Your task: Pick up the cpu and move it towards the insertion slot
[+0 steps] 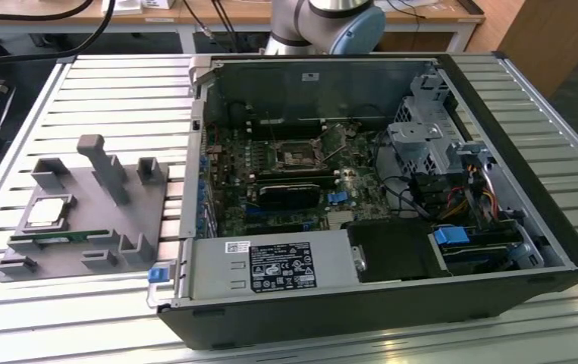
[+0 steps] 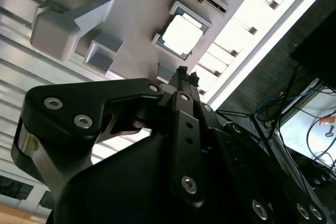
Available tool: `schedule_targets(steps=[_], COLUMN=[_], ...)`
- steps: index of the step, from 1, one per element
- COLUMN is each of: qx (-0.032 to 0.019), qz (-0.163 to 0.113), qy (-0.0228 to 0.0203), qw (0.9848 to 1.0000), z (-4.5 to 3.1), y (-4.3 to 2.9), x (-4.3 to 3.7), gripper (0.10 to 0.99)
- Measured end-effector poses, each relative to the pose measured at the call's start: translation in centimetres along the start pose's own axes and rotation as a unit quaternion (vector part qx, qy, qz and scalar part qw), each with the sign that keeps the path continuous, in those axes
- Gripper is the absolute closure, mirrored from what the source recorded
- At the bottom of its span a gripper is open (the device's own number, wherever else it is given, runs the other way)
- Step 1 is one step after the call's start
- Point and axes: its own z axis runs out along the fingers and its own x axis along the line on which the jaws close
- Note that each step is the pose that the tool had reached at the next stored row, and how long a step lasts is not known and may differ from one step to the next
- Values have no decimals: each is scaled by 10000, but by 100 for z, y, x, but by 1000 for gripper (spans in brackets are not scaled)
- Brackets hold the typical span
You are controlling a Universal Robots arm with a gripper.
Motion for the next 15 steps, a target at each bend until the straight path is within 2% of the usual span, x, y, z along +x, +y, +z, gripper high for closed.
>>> schedule_targets(steps=[15], qx=[0], qz=[0], qy=[0], qw=[10000], z=[56], y=[-1], x=[19], gripper=[980])
